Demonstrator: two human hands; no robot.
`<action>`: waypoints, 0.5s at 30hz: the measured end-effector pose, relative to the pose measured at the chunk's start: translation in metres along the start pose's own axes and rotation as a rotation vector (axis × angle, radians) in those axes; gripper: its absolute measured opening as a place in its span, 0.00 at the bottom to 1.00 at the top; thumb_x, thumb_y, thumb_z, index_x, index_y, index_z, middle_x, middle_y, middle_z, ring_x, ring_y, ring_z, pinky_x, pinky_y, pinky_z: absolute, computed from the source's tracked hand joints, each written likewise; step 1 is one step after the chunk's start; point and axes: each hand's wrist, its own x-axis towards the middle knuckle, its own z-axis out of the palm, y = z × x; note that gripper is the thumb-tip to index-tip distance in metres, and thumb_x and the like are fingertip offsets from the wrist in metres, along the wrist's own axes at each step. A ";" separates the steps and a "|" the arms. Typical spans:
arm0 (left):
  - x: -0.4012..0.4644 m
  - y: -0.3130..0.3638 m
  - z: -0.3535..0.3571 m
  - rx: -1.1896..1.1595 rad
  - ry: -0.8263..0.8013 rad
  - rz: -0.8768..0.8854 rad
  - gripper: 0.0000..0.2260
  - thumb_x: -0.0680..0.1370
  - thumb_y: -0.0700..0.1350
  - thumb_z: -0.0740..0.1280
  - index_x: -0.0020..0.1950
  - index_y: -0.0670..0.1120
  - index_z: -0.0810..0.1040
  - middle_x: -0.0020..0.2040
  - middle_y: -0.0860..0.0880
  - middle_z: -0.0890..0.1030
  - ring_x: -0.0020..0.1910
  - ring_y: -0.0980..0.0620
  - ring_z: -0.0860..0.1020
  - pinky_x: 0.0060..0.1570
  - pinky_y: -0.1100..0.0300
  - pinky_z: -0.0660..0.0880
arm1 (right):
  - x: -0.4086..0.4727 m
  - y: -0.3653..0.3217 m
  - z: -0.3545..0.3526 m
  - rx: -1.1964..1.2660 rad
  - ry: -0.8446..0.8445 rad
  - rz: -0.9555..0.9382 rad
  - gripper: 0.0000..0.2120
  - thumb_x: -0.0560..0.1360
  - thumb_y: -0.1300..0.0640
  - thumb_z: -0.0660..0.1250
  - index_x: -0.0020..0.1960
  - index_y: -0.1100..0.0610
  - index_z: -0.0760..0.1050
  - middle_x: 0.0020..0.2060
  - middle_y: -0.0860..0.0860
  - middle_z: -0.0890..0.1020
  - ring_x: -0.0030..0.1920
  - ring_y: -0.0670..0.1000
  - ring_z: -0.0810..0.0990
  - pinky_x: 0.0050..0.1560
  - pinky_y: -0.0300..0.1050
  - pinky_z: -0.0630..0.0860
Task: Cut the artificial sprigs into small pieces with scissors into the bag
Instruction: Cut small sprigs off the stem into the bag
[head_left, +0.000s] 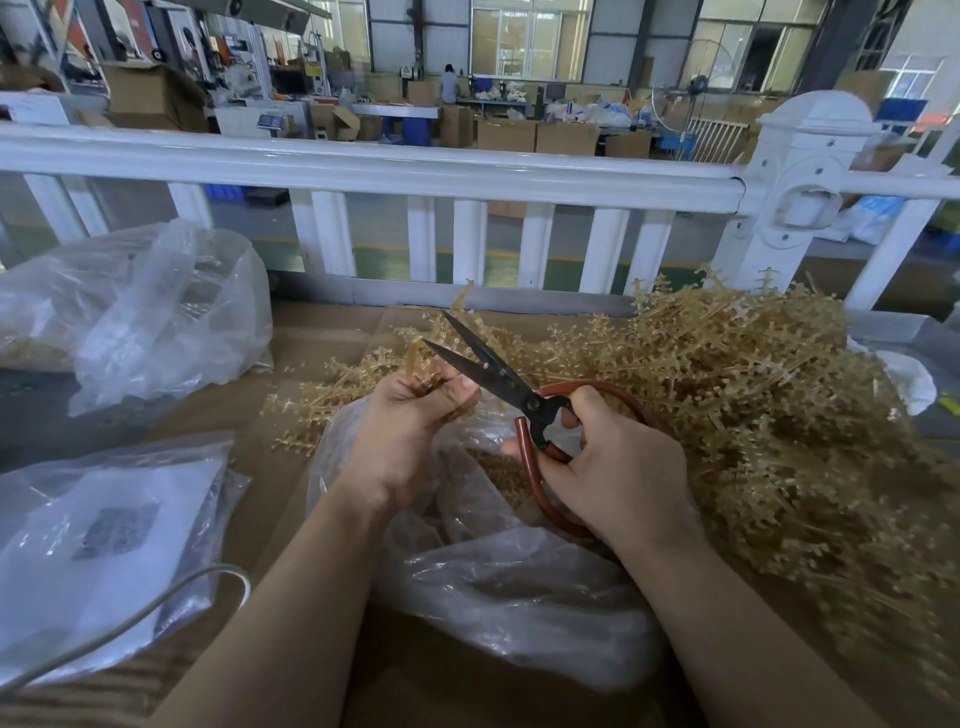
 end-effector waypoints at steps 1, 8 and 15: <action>0.000 0.000 0.000 -0.002 0.002 0.003 0.22 0.69 0.40 0.70 0.58 0.26 0.74 0.48 0.37 0.77 0.44 0.47 0.76 0.49 0.60 0.77 | 0.000 0.000 -0.001 0.001 -0.007 0.007 0.25 0.71 0.30 0.71 0.43 0.43 0.58 0.25 0.39 0.66 0.23 0.42 0.68 0.22 0.33 0.60; -0.002 0.000 0.004 0.026 -0.001 -0.028 0.06 0.81 0.38 0.60 0.47 0.39 0.76 0.39 0.46 0.78 0.39 0.52 0.77 0.46 0.58 0.75 | -0.001 -0.003 -0.003 0.017 -0.074 0.069 0.21 0.74 0.26 0.56 0.42 0.43 0.60 0.26 0.37 0.66 0.24 0.40 0.65 0.24 0.31 0.55; -0.003 -0.002 0.008 0.094 0.063 0.044 0.09 0.82 0.41 0.63 0.45 0.41 0.79 0.39 0.47 0.81 0.41 0.50 0.79 0.49 0.57 0.78 | -0.003 0.004 0.003 -0.004 -0.077 0.095 0.24 0.72 0.25 0.66 0.41 0.43 0.60 0.25 0.38 0.70 0.25 0.41 0.70 0.25 0.33 0.61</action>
